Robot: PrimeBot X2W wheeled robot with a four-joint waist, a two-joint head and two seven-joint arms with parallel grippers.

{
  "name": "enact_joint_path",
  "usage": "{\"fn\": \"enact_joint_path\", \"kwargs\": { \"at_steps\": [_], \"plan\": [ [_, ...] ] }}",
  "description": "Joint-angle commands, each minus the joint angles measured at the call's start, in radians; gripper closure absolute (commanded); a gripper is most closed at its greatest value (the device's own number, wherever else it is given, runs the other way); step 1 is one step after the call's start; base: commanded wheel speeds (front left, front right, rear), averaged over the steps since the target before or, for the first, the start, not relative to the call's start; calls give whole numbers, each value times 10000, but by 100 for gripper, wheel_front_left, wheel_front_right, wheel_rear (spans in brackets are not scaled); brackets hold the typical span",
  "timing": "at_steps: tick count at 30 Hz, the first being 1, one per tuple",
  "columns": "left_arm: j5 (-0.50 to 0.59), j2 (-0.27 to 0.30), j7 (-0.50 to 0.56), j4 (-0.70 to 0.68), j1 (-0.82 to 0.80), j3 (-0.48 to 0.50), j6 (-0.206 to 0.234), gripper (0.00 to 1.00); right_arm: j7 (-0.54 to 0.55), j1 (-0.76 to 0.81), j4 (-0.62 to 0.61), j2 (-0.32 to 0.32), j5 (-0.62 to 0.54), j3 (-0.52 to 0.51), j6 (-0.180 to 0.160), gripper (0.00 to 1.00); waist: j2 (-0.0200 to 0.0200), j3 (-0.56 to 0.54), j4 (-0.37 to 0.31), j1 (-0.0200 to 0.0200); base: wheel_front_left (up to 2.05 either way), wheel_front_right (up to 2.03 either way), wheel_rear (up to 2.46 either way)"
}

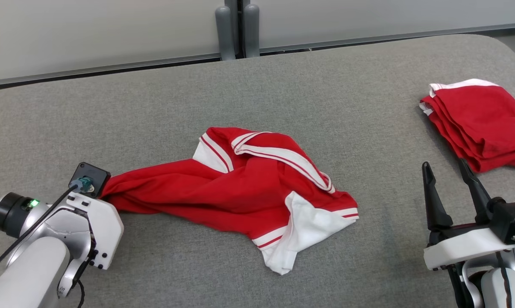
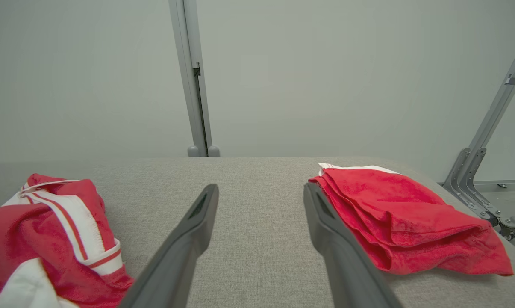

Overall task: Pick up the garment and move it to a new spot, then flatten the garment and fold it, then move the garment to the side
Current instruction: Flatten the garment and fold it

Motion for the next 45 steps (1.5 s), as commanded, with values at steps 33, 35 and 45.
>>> {"fn": "enact_joint_path", "kwargs": {
  "at_steps": [33, 35, 45],
  "plan": [
    [-2137, -2281, -4768, 467, 2303, 1439, 847, 0, 249, 347, -125, -246, 154, 223, 0, 0, 0, -819, 1046, 0, 0, 0, 0],
    [-2215, -2226, -4715, 810, 2132, 1475, 723, 0, 287, 314, -166, -284, 162, 264, 0, 0, 0, -766, 956, 0, 0, 0, 0],
    [-2507, -2028, -4552, 3456, 903, 1517, -401, 0, 395, 69, -390, -445, 111, 335, 0, 0, 0, -268, 459, 0, 0, 0, 0]
  ]
}}
